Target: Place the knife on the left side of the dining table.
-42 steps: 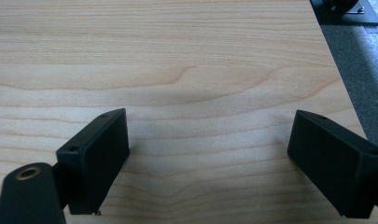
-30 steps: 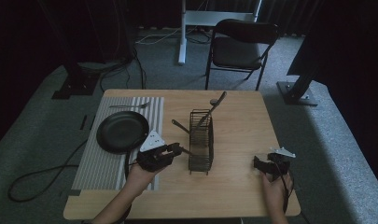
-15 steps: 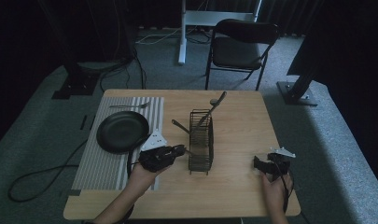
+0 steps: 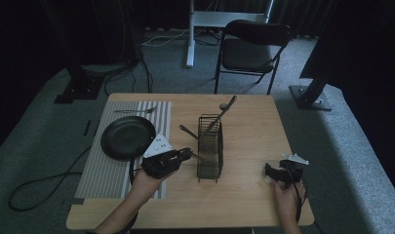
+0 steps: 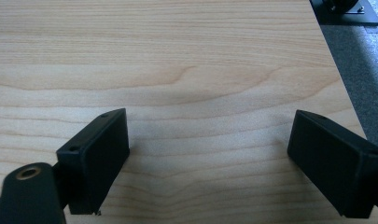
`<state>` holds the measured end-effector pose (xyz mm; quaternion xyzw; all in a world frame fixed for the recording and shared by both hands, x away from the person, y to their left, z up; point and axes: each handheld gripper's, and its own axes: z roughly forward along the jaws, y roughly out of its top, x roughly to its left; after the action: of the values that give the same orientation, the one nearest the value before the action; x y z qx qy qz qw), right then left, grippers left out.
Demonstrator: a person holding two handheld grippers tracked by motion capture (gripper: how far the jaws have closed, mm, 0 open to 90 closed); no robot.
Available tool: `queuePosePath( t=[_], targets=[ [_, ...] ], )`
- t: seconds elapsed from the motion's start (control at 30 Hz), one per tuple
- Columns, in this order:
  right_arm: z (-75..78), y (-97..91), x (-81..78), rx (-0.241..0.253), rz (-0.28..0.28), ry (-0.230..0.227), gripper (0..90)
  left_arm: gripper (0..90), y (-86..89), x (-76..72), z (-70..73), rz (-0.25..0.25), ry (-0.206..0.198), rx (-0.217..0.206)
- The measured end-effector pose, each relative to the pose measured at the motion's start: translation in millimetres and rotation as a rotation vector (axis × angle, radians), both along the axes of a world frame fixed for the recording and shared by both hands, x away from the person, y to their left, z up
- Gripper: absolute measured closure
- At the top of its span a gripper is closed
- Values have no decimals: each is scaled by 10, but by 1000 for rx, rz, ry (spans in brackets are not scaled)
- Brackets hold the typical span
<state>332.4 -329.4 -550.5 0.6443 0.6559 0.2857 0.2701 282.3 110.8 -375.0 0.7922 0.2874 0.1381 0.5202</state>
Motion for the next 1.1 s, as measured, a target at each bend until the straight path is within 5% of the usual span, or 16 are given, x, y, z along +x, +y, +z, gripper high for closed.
queuePosePath(
  t=[0.6, 1.0, 1.1],
  targets=[
    [0, 0, 0, 0, 0, 0, 117, 838, 285, -230, 440, 5, -92, -90],
    [0, 0, 0, 0, 0, 0, 117, 838, 695, -447, 660, 85, -169, -115],
    [0, 0, 0, 0, 0, 0, 117, 838, 787, -457, 656, 104, -161, -117]
  ],
)
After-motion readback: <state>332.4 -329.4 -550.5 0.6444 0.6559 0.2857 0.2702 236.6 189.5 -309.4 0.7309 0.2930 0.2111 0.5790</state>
